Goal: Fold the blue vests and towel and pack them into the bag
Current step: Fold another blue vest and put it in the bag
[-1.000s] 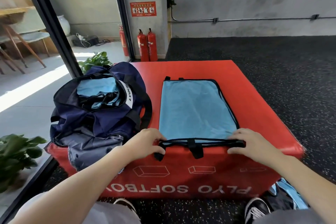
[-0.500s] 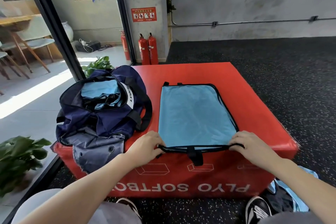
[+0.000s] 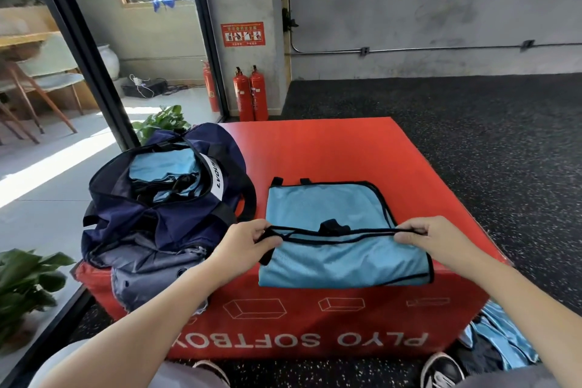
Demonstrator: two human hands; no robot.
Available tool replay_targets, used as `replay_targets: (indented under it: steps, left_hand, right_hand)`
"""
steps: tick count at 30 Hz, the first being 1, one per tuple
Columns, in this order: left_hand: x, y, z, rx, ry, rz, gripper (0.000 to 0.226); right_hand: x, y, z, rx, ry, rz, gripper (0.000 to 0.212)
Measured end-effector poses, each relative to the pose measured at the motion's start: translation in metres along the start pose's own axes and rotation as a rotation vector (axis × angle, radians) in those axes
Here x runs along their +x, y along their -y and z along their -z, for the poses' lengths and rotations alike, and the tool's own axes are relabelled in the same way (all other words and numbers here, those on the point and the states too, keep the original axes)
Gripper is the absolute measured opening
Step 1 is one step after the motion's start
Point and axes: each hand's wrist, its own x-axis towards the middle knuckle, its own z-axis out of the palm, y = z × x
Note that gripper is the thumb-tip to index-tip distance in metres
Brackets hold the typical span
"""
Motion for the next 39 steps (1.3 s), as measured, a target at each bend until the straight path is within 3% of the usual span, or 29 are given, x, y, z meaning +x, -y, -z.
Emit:
replay_targets:
  steps: [11, 17, 20, 22, 28, 32, 35, 39]
  left_hand:
    - [0.068, 0.01, -0.004, 0.064, -0.22, 0.02, 0.014]
    - [0.11, 0.025, -0.005, 0.104, -0.269, 0.047, 0.023]
    - [0.128, 0.034, -0.005, 0.114, -0.266, 0.058, 0.007]
    - [0.139, 0.04, -0.006, 0.115, -0.263, 0.076, 0.007]
    - [0.162, 0.049, -0.011, 0.137, -0.291, 0.115, 0.004]
    - [0.175, 0.058, -0.016, 0.254, -0.275, 0.216, 0.021]
    - [0.178, 0.058, -0.019, 0.275, -0.271, 0.28, 0.03]
    - [0.174, 0.051, -0.022, 0.332, -0.268, 0.308, 0.035]
  right_hand:
    - [0.091, 0.005, 0.002, 0.058, -0.084, 0.012, 0.005]
    - [0.142, -0.006, -0.001, 0.019, -0.074, -0.022, 0.004]
    - [0.164, -0.01, -0.003, 0.023, -0.078, -0.032, 0.004]
    - [0.176, -0.011, -0.004, 0.001, -0.079, -0.043, 0.004]
    - [0.201, -0.022, -0.009, -0.173, -0.085, -0.067, 0.006]
    - [0.208, -0.026, -0.017, -0.483, -0.067, -0.143, 0.017]
    - [0.208, -0.015, -0.026, -0.694, -0.142, -0.079, 0.029]
    - [0.203, 0.015, -0.054, -0.676, -0.106, 0.05, 0.033]
